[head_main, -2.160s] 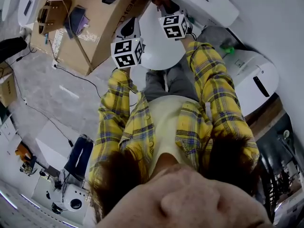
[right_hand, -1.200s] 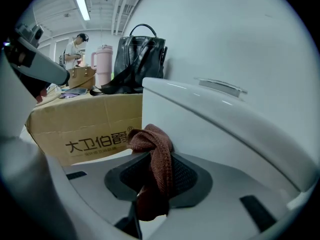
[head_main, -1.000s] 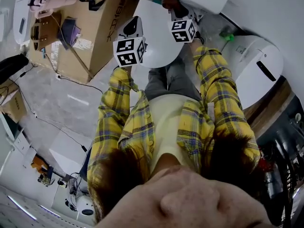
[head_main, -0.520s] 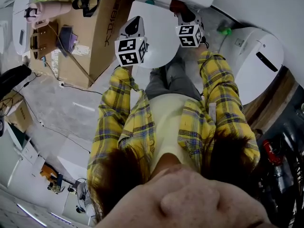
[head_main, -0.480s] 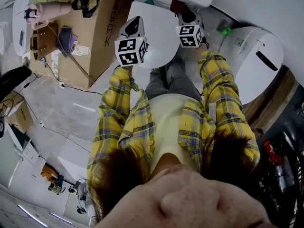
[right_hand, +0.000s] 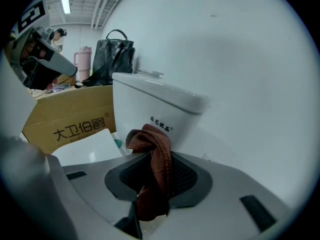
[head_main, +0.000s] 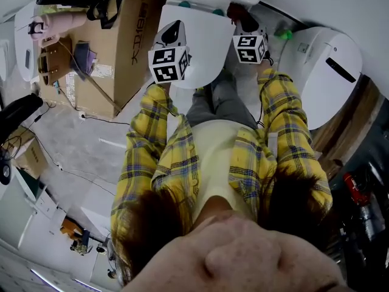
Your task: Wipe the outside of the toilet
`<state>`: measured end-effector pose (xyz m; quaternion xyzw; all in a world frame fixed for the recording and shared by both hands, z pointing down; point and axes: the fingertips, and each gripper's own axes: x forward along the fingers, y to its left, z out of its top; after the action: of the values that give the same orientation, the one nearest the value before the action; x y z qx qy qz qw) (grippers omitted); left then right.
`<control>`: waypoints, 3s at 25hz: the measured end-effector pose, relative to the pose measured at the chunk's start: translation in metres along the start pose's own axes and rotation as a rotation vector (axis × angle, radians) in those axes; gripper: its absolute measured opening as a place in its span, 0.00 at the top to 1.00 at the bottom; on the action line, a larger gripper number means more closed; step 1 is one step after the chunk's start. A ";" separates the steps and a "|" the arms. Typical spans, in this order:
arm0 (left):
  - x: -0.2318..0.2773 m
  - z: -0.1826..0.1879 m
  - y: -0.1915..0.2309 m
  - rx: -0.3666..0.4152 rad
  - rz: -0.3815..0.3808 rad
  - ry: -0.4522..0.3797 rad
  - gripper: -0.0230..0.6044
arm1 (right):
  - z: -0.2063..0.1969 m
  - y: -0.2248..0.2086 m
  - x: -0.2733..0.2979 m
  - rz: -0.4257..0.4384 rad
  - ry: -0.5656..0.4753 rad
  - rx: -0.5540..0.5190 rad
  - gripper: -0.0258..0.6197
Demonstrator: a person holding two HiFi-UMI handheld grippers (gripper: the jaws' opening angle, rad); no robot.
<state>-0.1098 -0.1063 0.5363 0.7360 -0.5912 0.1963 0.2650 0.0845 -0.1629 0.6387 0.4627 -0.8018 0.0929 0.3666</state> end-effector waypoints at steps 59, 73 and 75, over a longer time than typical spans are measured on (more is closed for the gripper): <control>-0.053 -0.067 0.101 -0.216 0.300 0.057 0.96 | 0.085 0.176 0.130 0.265 -0.054 -0.283 0.77; -0.032 -0.055 0.076 -0.142 0.207 0.059 0.96 | 0.049 0.130 0.101 0.199 -0.029 -0.209 0.77; -0.029 -0.054 0.070 -0.135 0.195 0.062 0.96 | 0.046 0.123 0.095 0.192 -0.029 -0.202 0.77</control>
<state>-0.1836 -0.0617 0.5725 0.6490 -0.6633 0.2037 0.3119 -0.0671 -0.1809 0.6935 0.3459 -0.8529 0.0397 0.3891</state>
